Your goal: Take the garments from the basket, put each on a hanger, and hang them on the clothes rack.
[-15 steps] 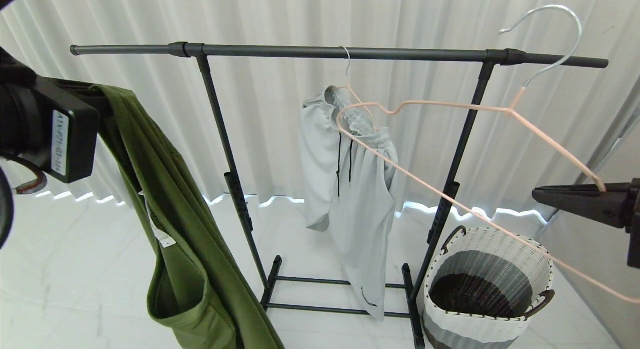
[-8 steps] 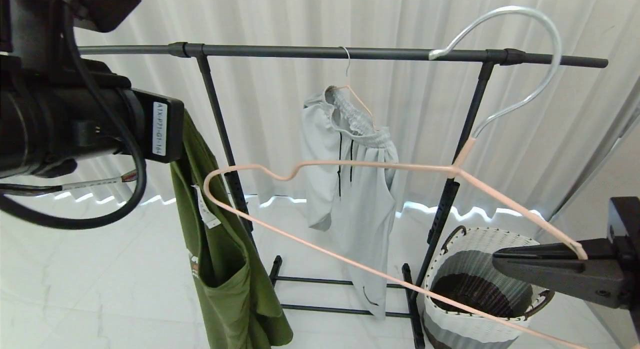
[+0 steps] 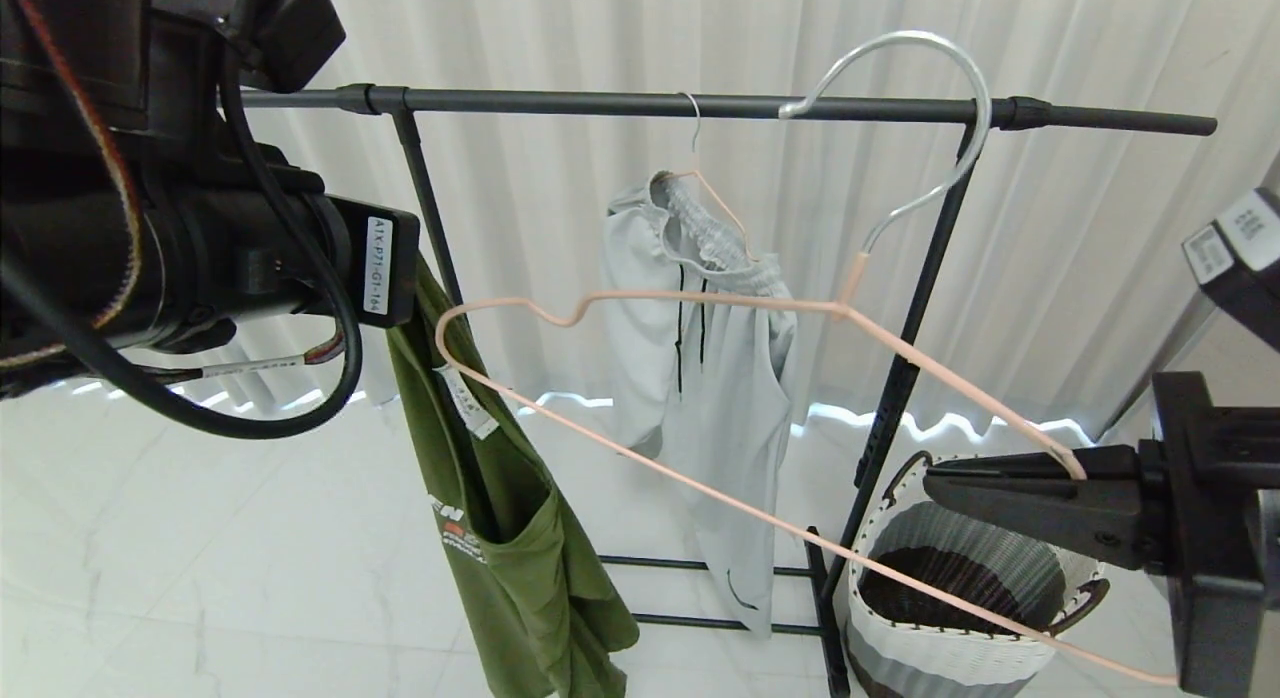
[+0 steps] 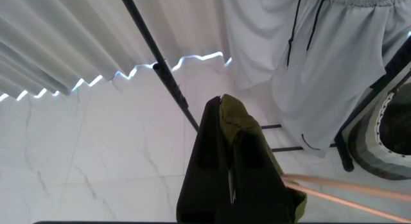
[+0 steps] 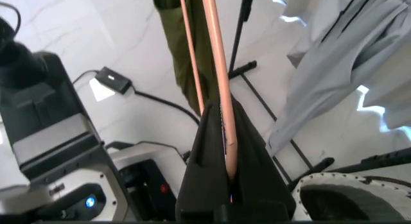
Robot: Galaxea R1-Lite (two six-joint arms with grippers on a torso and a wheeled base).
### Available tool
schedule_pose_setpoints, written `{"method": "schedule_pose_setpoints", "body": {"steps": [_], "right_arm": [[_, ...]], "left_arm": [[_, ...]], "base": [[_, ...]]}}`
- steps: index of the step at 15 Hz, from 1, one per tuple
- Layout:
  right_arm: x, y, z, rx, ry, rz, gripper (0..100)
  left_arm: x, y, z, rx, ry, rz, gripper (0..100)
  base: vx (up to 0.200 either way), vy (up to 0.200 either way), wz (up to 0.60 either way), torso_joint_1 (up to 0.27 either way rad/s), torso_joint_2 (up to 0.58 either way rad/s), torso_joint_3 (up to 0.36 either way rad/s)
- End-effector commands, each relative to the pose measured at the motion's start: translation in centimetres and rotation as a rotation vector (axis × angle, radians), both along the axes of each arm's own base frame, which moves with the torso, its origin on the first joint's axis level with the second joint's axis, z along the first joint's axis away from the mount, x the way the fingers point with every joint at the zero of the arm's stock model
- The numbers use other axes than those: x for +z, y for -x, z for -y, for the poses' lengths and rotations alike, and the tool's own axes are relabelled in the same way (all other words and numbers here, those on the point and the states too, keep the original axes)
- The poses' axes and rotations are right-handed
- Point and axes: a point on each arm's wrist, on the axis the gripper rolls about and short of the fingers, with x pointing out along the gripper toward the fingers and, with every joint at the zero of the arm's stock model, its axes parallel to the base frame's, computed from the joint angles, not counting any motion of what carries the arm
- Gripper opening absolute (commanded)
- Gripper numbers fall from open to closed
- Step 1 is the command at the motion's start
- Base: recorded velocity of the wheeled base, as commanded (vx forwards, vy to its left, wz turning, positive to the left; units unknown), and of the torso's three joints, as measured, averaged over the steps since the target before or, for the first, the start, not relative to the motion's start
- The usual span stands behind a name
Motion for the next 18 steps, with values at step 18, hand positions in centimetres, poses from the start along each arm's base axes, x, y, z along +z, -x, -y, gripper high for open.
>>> {"method": "schedule_pose_setpoints", "body": {"steps": [18], "right_arm": [[0.0, -1.1, -3.0, -0.153, 0.007, -0.036, 0]], "left_arm": [[-0.8, -0.7, 0.2, 0.058, -0.01, -0.017, 0]], "base": [[0.0, 0.0, 0.0, 0.0, 0.0, 0.0]]}}
